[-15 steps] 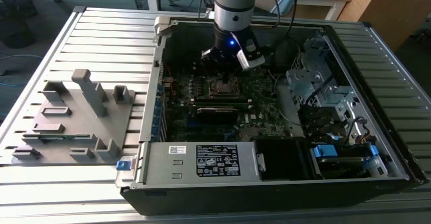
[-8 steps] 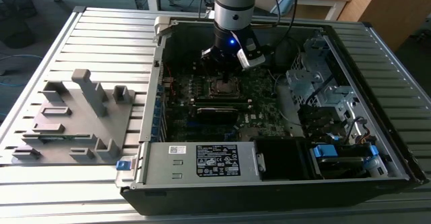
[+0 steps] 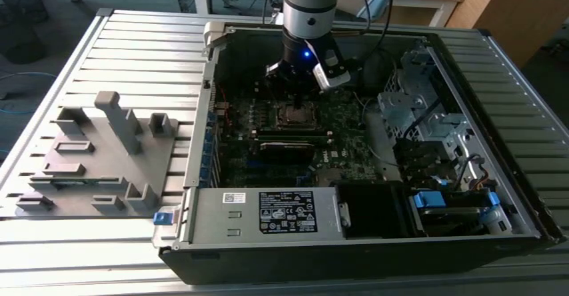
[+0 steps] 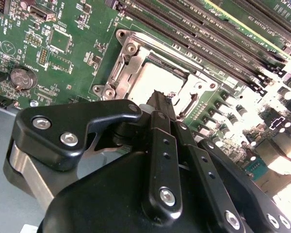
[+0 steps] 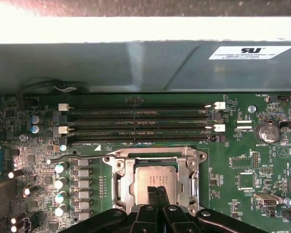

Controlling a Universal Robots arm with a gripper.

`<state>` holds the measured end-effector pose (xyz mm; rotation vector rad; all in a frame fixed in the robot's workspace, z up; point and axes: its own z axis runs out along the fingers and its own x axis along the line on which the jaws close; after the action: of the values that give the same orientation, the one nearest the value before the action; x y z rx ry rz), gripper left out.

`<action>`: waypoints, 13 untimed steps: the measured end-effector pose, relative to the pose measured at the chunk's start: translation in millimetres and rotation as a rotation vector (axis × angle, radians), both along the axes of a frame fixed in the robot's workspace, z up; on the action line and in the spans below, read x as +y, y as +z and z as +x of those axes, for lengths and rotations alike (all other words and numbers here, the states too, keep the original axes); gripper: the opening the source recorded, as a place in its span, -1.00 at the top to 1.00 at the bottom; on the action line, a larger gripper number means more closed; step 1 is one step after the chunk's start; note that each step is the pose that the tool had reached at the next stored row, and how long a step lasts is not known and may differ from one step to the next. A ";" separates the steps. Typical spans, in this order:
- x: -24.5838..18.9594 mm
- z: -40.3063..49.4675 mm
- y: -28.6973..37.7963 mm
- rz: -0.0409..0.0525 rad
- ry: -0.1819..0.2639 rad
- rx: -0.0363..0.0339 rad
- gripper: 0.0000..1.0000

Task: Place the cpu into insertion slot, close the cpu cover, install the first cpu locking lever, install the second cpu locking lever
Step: 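Install the first cpu locking lever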

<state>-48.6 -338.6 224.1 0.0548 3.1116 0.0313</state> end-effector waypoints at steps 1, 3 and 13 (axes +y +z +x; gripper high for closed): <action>0.0 0.0 0.9 0.0000 0.000 0.0000 0.80; 0.0 0.0 2.3 0.0000 0.000 0.0000 0.80; 0.0 0.0 3.2 0.0001 0.000 0.0000 0.80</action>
<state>-48.6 -338.6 227.2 0.0549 3.1115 0.0314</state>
